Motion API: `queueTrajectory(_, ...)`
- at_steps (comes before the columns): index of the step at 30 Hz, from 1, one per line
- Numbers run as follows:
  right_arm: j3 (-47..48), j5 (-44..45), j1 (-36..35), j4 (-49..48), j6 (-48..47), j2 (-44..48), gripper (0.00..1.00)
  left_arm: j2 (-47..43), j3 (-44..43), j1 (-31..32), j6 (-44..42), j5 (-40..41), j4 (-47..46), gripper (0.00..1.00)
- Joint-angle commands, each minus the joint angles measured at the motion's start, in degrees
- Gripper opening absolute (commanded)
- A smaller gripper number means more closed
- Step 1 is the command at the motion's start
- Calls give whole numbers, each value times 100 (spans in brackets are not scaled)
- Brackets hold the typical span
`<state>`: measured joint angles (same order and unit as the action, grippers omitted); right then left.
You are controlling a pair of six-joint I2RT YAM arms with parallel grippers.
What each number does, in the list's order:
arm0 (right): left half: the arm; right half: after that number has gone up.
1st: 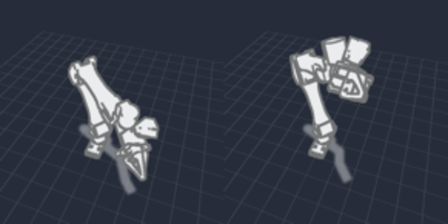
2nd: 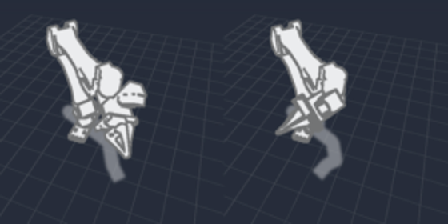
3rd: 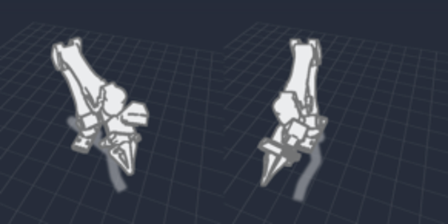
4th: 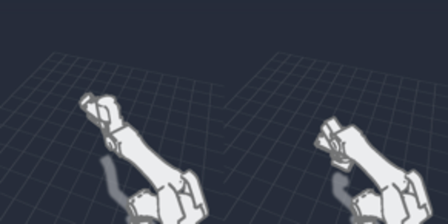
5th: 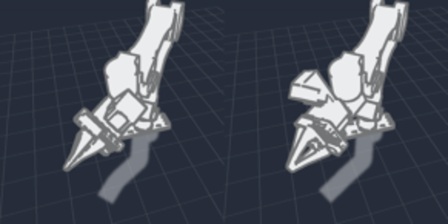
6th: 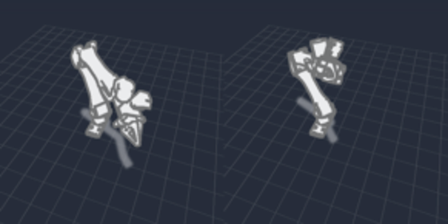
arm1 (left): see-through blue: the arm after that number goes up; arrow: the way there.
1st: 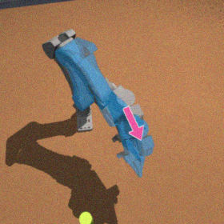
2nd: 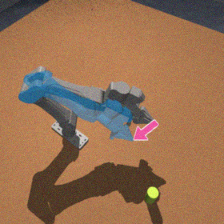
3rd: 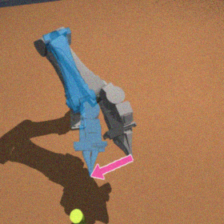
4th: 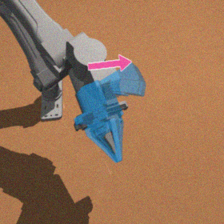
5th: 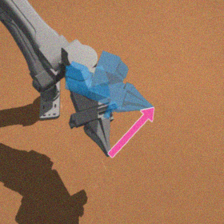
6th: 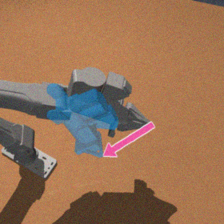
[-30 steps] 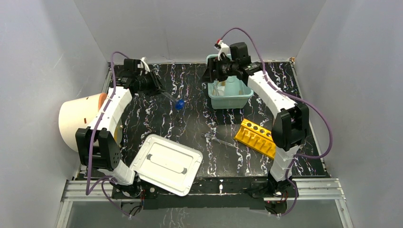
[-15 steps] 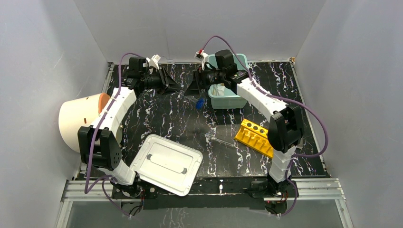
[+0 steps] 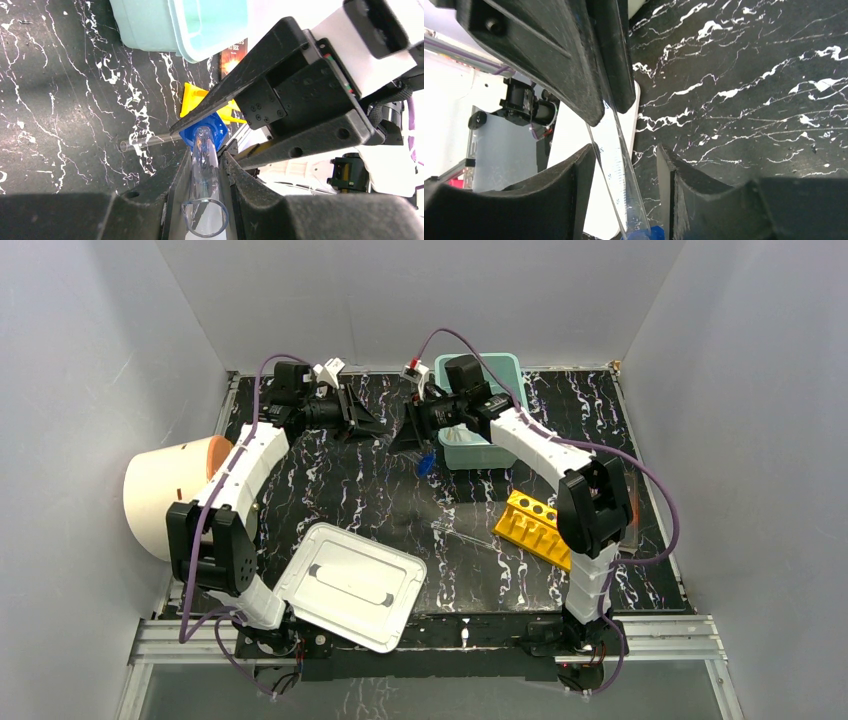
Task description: Organize the chemistry lab equipment
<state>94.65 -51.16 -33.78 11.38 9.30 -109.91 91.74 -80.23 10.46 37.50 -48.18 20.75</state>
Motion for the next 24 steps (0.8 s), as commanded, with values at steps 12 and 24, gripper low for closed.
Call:
queueTrajectory(12, 207, 109, -36, 360, -666, 54, 21, 94, -406, -18, 56, 128, 273, 46)
queueTrajectory(24, 111, 1665, 123, 126, -289, 428, 15, -243, -501, -372, 432, 1535, 255, 93)
